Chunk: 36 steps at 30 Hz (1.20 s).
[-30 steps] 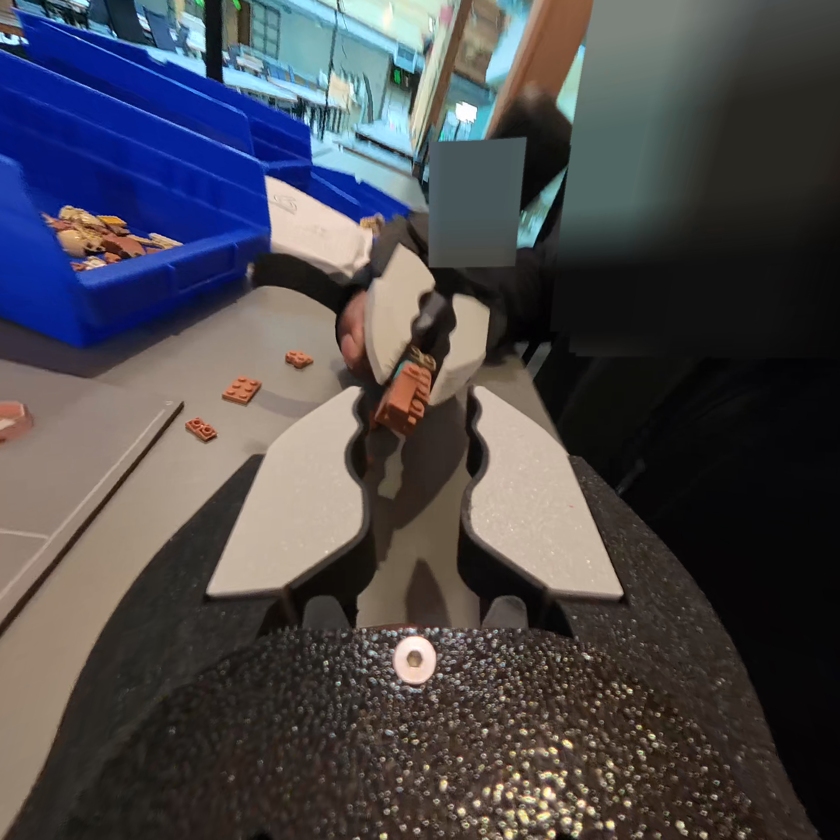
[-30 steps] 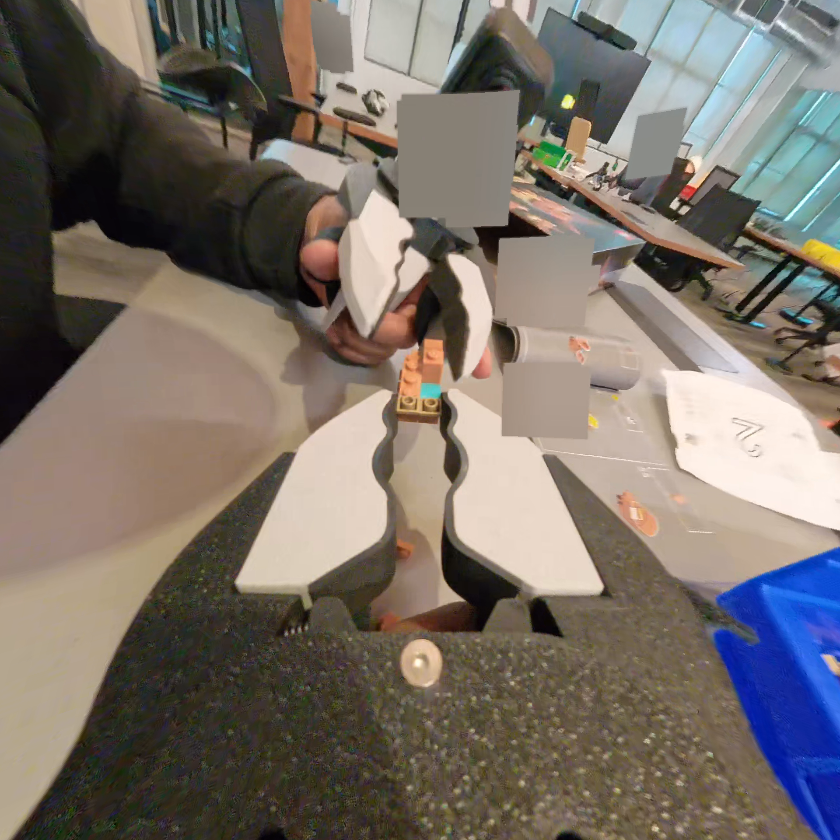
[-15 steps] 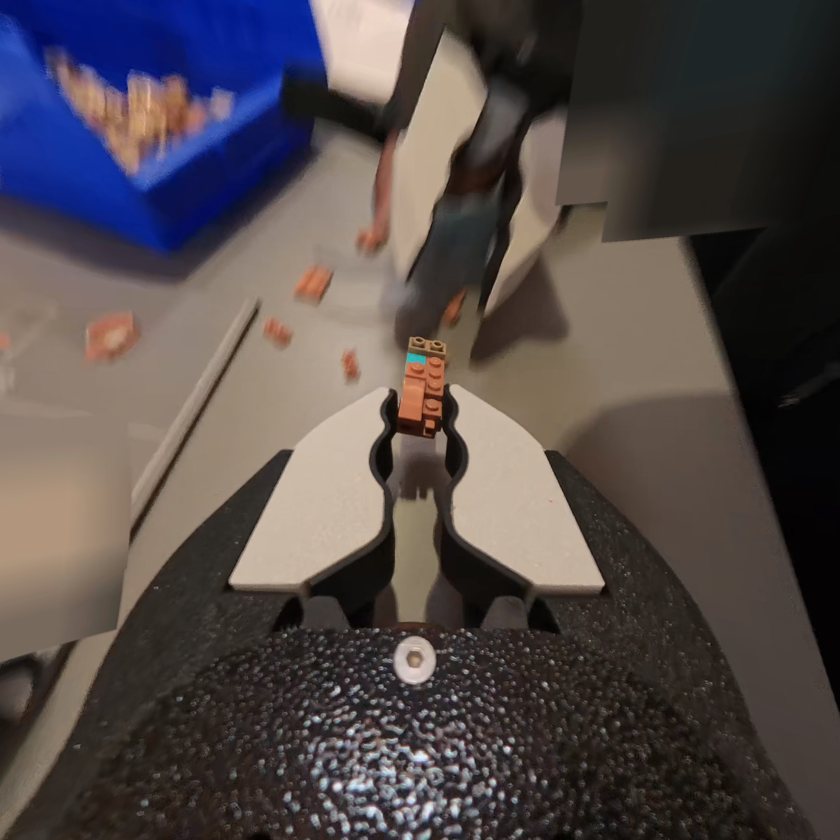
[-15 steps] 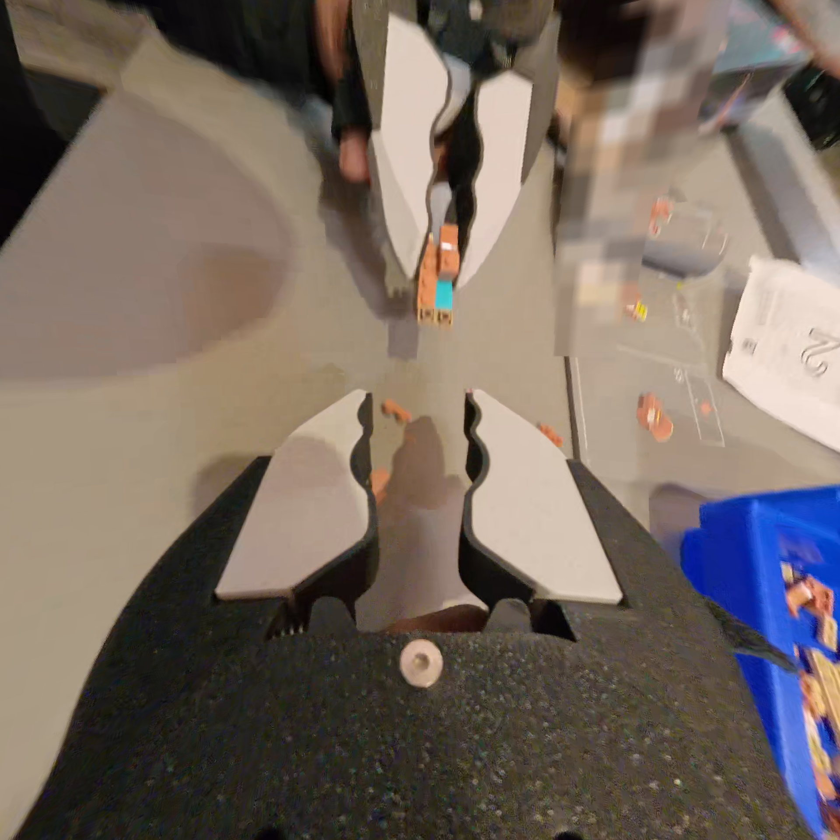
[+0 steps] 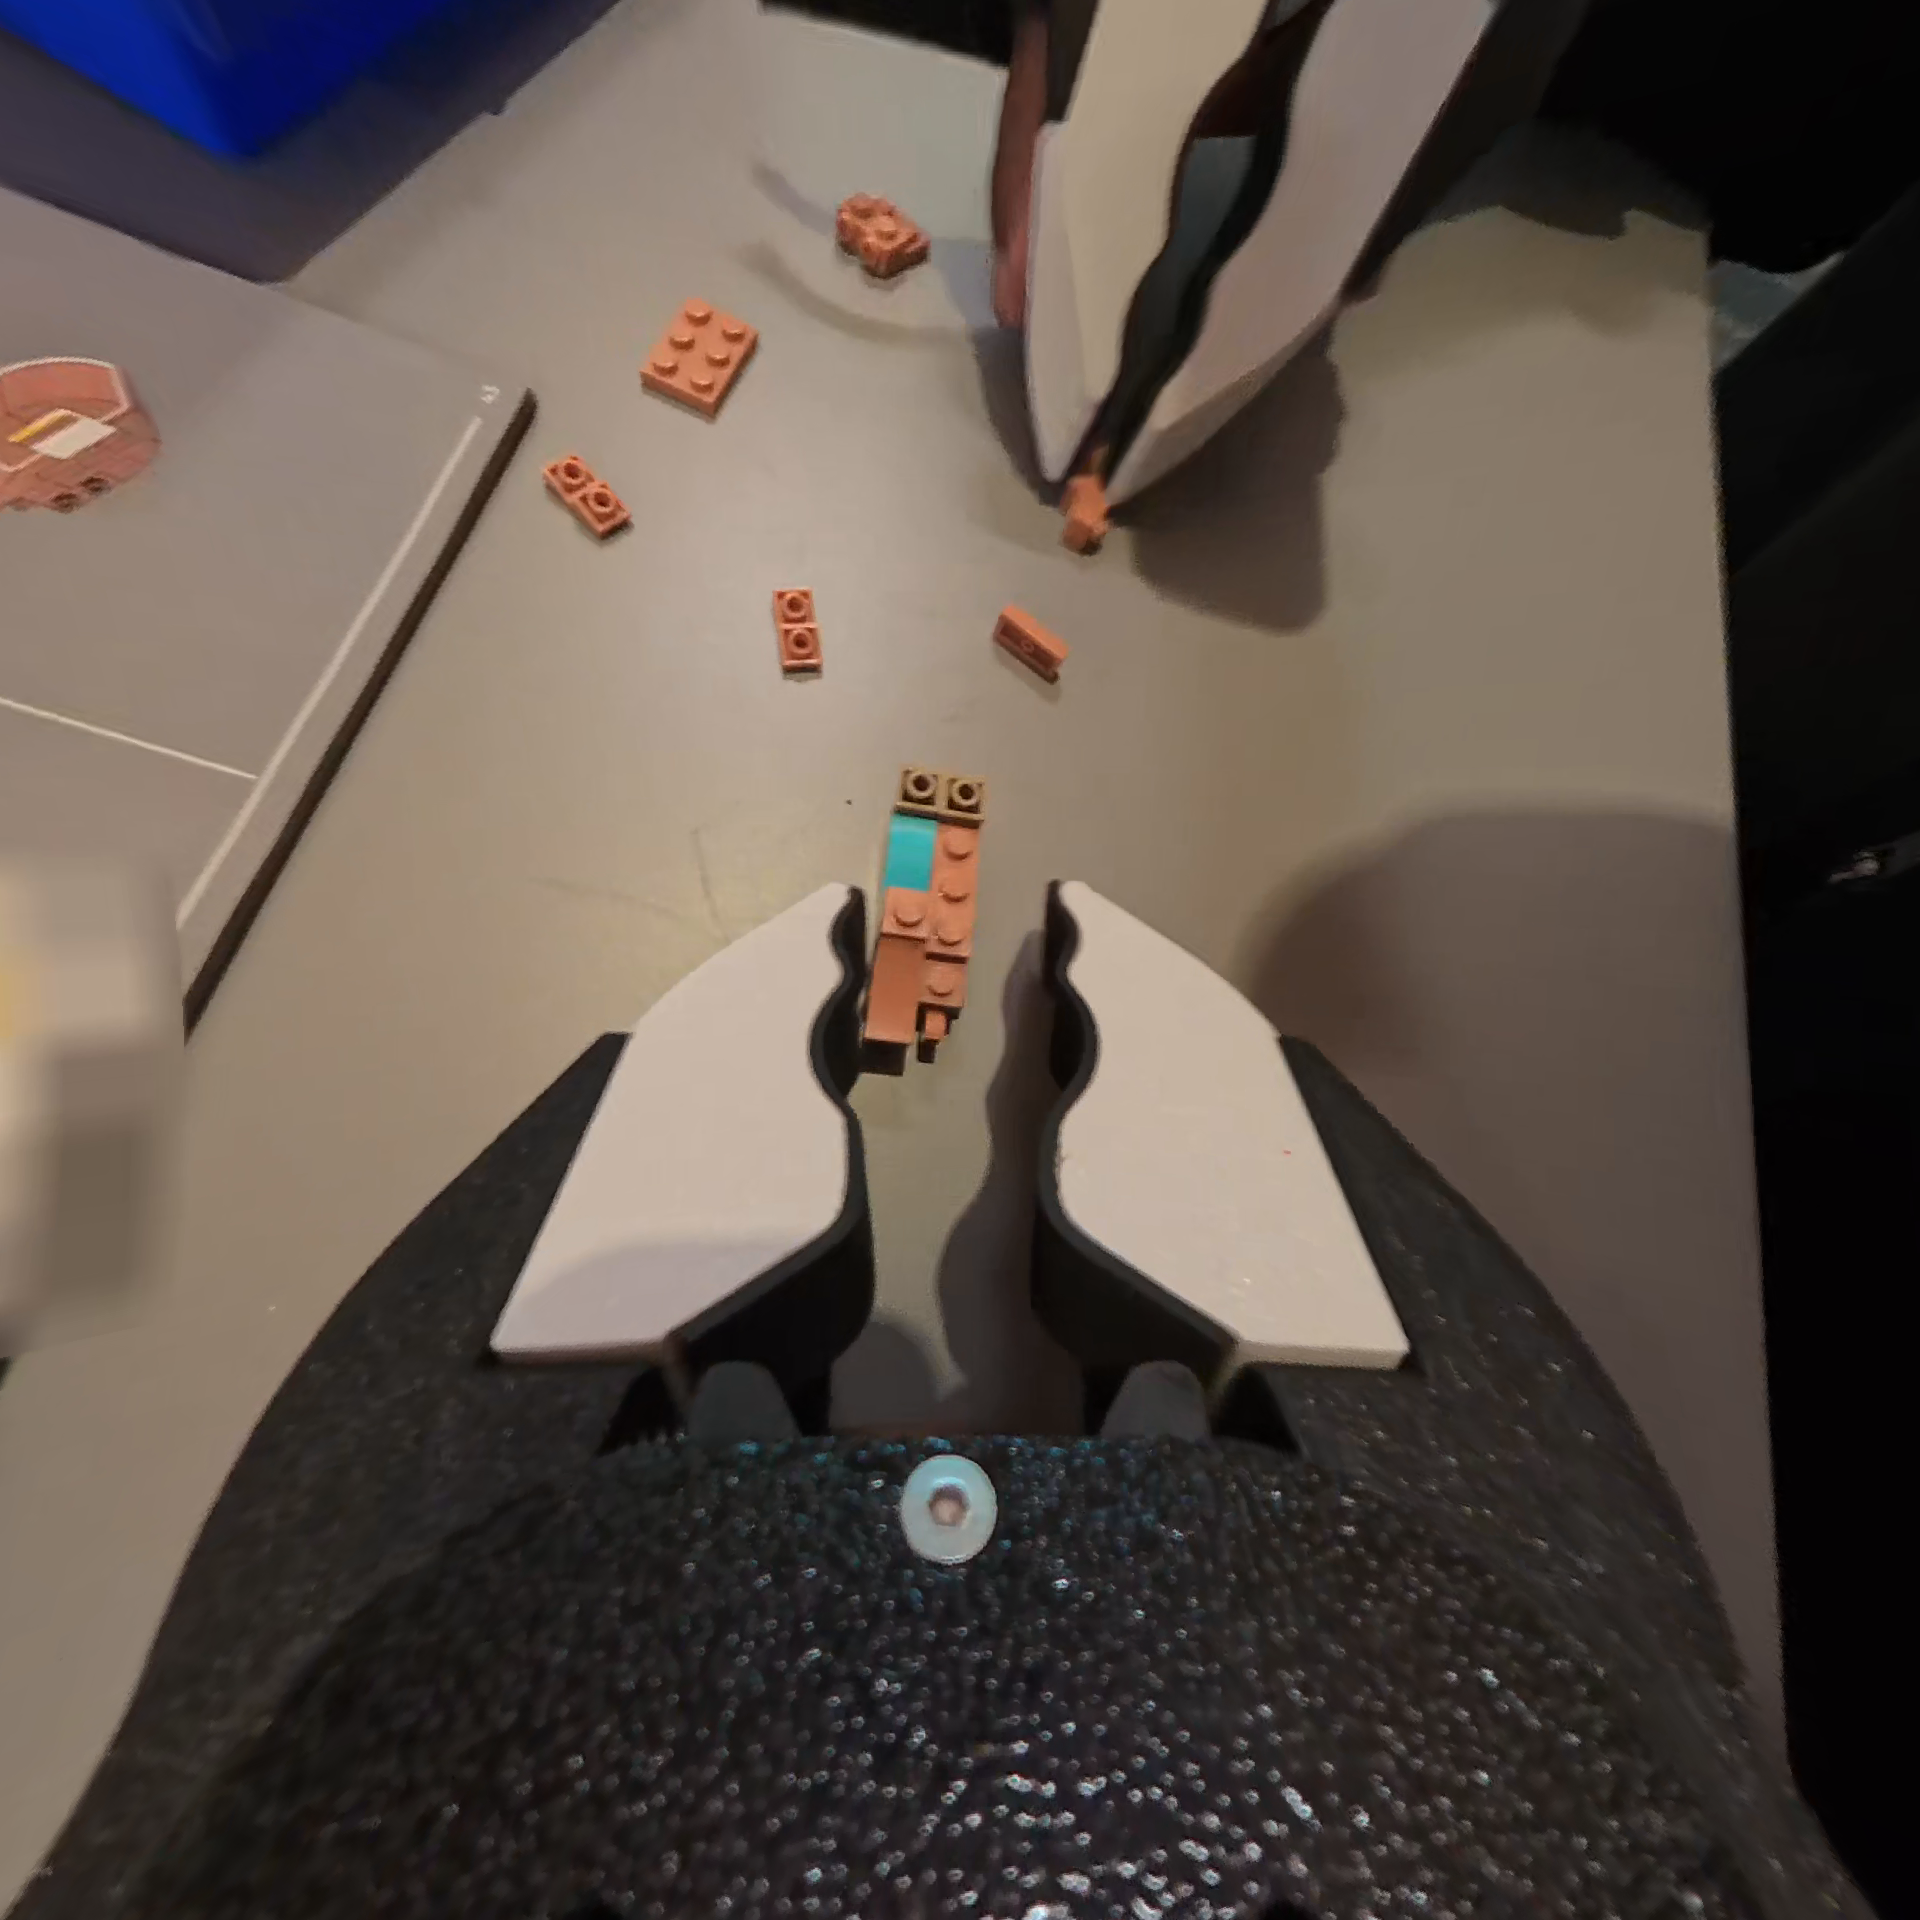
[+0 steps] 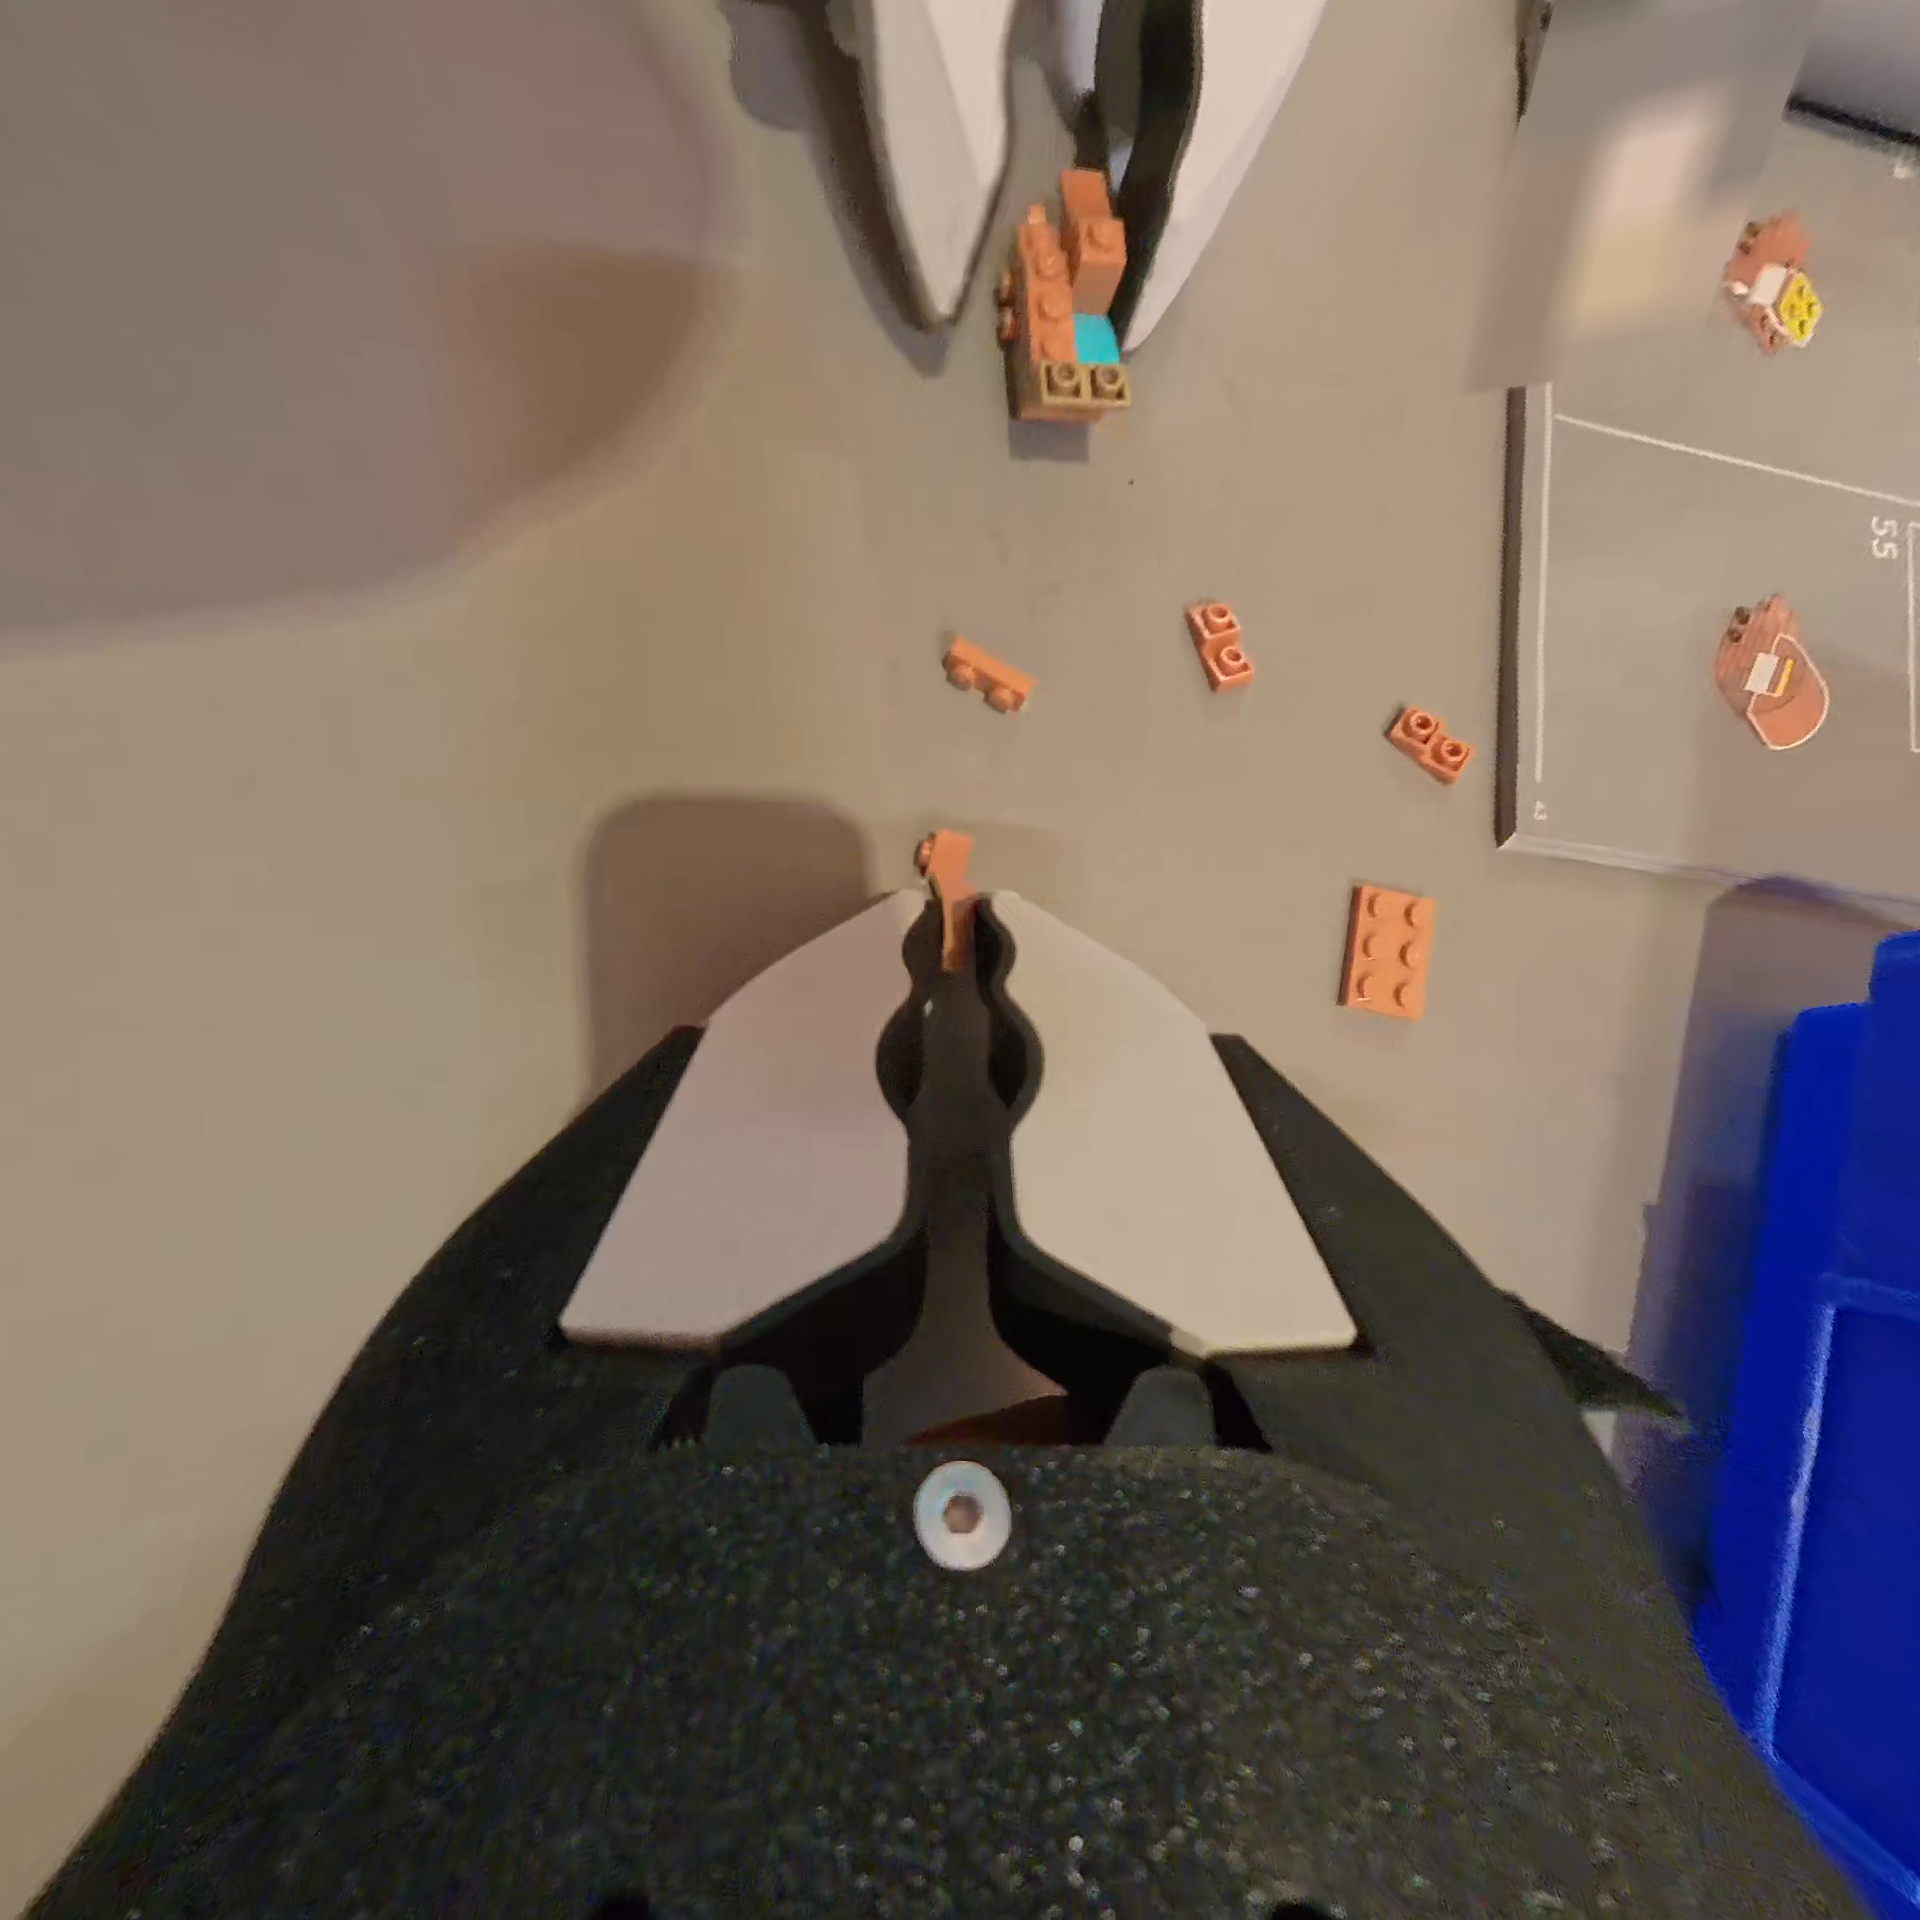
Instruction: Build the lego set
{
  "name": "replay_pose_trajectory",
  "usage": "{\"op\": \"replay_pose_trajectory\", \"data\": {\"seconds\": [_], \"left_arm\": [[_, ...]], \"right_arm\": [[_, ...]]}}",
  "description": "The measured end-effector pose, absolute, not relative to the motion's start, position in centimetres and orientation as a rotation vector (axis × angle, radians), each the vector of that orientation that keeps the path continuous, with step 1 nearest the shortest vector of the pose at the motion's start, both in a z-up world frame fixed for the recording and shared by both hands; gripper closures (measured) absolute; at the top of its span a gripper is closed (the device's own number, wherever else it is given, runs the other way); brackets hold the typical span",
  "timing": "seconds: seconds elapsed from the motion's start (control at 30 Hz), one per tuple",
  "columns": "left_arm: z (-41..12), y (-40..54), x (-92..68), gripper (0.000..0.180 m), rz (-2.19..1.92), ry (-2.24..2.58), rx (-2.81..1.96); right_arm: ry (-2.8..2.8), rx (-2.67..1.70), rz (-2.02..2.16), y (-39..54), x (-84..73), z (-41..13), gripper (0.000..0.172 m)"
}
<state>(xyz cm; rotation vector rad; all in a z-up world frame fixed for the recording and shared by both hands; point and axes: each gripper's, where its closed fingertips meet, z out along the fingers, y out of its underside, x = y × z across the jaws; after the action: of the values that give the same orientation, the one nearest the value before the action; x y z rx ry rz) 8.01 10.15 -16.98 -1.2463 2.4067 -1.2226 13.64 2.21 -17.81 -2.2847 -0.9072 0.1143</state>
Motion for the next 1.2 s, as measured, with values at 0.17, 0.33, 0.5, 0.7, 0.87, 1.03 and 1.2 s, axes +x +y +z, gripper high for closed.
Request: {"op": "replay_pose_trajectory", "data": {"seconds": [0.17, 0.33, 0.5, 0.7, 0.87, 1.03, 1.2], "left_arm": [[-15.8, 10.4, 8.3, 0.117, -1.328, 2.351, -1.216], [-9.1, 12.3, 10.2, 0.119, -1.644, 1.925, -1.125], [-6.8, 11.0, 10.3, 0.140, -1.829, 1.775, -1.078], [-7.0, 9.8, 10.8, 0.149, -1.885, 1.713, -1.134], [-7.4, 9.5, 10.8, 0.165, -1.959, 1.712, -1.189], [-8.0, 9.7, 10.5, 0.173, -1.871, 1.784, -1.147], [-8.5, 9.8, 9.7, 0.173, -1.659, 1.962, -1.006]], "right_arm": [[-0.852, -2.253, 0.094, 3.0, 13.8, -17.2, 0.166], [-0.549, -1.902, 0.113, 6.7, 13.5, -11.4, 0.167], [-0.250, -1.602, 0.026, 9.0, 13.3, -6.7, 0.166], [-0.369, -1.577, -0.271, 10.1, 11.2, -7.3, 0.166], [-0.441, -1.529, -0.405, 10.4, 10.6, -7.1, 0.166], [-0.506, -1.535, -0.408, 10.4, 10.5, -7.5, 0.164], [-0.518, -1.549, -0.274, 9.7, 10.9, -6.9, 0.172]]}}
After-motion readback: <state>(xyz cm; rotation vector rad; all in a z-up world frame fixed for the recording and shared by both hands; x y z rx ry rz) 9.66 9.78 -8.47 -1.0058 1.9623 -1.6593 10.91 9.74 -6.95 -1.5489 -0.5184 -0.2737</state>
